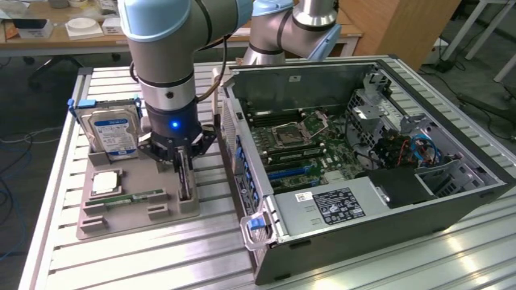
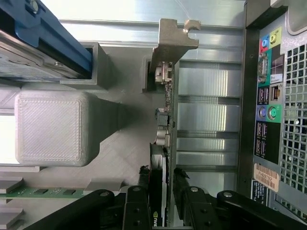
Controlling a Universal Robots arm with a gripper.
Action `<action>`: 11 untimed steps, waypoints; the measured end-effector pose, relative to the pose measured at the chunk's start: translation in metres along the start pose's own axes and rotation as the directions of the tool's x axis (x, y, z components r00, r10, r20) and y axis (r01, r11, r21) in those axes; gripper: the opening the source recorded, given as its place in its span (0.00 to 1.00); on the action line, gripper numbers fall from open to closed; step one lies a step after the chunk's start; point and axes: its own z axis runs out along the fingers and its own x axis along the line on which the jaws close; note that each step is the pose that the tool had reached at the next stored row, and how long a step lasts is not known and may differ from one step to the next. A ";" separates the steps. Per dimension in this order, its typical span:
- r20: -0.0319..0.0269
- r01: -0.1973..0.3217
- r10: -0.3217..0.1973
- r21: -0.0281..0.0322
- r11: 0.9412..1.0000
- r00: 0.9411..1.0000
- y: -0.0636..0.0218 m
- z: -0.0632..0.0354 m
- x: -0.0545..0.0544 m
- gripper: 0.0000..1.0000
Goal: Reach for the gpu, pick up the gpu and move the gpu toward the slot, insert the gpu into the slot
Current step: 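Pick up the gpu and move the gpu toward the slot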
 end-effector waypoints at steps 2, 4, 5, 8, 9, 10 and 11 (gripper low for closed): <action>0.000 0.000 0.000 0.000 1.000 1.000 0.0000 0.0000 0.001 0.34; 0.001 0.000 0.000 0.000 1.000 1.000 0.0000 0.0000 0.002 0.34; 0.001 0.000 0.000 0.000 1.000 1.000 0.0000 0.0001 0.003 0.34; 0.002 0.000 0.000 0.000 1.000 1.000 0.0001 0.0001 0.003 0.34; 0.002 0.000 0.000 0.000 1.000 1.000 0.0001 0.0001 0.003 0.34; 0.002 0.000 0.000 0.000 1.000 1.000 0.0001 0.0002 0.004 0.34; 0.002 0.000 0.000 0.000 1.000 1.000 0.0001 0.0002 0.004 0.34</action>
